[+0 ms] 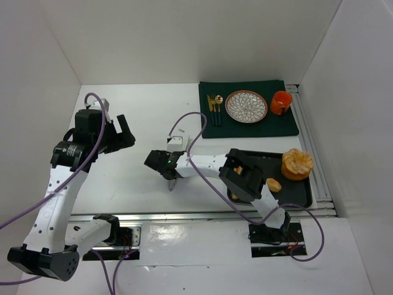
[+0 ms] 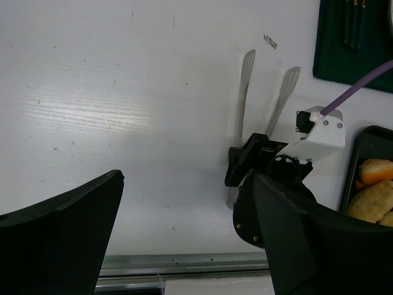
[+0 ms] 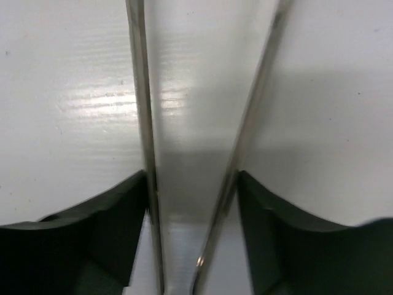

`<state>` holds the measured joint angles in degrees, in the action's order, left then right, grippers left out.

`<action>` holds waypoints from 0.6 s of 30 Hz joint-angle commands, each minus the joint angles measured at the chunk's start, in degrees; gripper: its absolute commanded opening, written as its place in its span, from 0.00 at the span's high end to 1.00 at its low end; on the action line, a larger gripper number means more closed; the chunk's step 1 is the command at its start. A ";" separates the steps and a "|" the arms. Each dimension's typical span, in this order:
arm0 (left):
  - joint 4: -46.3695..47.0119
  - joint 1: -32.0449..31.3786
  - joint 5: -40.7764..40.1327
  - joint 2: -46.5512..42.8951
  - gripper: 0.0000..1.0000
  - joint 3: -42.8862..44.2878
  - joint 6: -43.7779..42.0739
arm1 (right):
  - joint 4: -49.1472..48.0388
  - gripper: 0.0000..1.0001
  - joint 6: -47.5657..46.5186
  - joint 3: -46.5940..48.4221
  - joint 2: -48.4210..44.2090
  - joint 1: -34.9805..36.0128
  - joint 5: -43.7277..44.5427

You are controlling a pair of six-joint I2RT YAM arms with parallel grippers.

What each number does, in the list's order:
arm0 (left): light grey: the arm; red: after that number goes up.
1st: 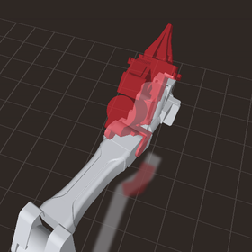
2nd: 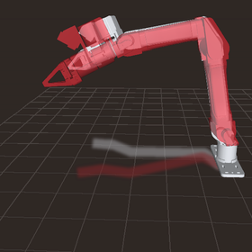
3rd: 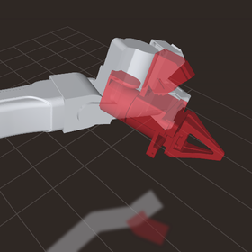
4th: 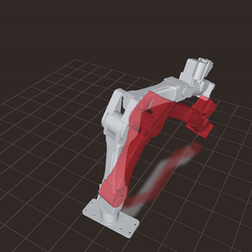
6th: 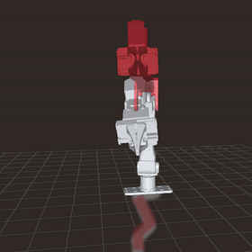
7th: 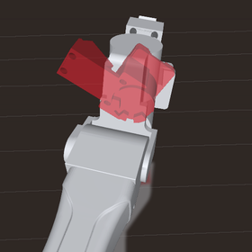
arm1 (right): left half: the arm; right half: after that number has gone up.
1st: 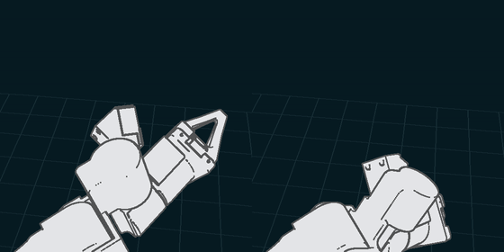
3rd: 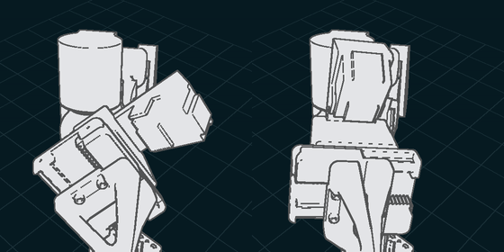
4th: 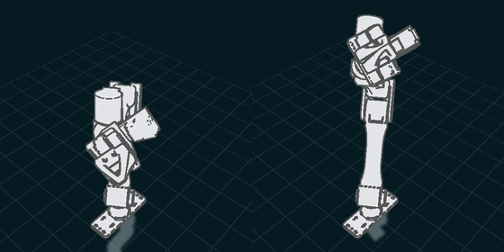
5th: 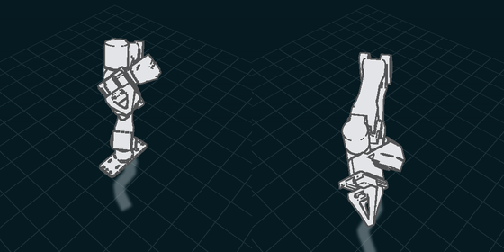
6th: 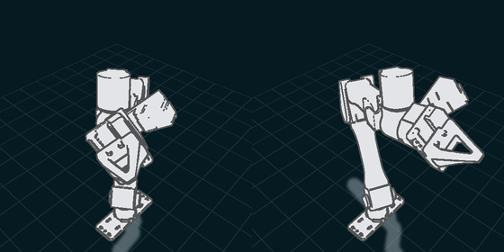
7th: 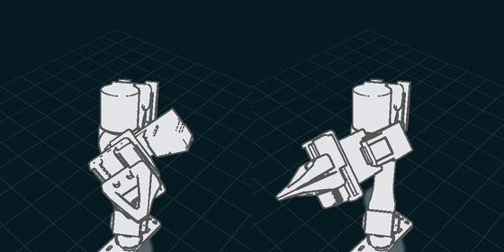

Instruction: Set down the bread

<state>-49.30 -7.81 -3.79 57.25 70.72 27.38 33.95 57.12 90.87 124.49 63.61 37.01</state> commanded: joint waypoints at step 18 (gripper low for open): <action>1.93 -0.27 1.59 -3.47 0.00 -0.24 0.49 | 11.56 0.68 -7.29 -14.57 -42.71 -1.74 2.01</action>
<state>-49.25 -7.81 -4.01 54.13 69.93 27.40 38.09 51.05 76.82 89.82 62.15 39.00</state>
